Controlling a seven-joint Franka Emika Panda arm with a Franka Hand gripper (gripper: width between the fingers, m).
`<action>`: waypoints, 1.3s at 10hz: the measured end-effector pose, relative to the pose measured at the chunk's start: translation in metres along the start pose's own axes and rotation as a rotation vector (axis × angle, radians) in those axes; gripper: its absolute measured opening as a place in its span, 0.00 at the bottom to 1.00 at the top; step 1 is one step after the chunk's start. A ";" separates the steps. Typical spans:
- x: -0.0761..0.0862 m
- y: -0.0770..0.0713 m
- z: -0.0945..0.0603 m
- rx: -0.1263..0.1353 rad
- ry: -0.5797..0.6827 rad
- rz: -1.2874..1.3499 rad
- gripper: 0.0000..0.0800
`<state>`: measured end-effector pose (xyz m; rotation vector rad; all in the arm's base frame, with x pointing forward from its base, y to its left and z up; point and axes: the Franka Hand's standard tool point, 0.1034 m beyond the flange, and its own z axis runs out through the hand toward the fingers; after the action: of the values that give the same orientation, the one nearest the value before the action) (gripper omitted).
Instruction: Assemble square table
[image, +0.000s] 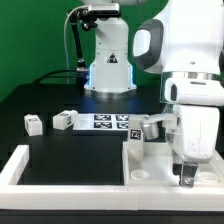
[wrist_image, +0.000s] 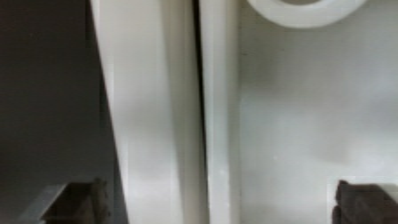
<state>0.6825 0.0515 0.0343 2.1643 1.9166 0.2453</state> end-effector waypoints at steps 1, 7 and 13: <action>0.000 0.000 0.000 0.000 0.000 0.000 0.81; -0.055 -0.004 -0.048 0.037 -0.042 -0.038 0.81; -0.099 0.007 -0.094 0.049 -0.076 0.186 0.81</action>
Offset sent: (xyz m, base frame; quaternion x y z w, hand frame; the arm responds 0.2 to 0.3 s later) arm 0.0000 0.0000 0.0000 0.0000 0.0000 0.0000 1.0000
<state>0.6507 -0.0410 0.1296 2.3508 1.6999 0.1473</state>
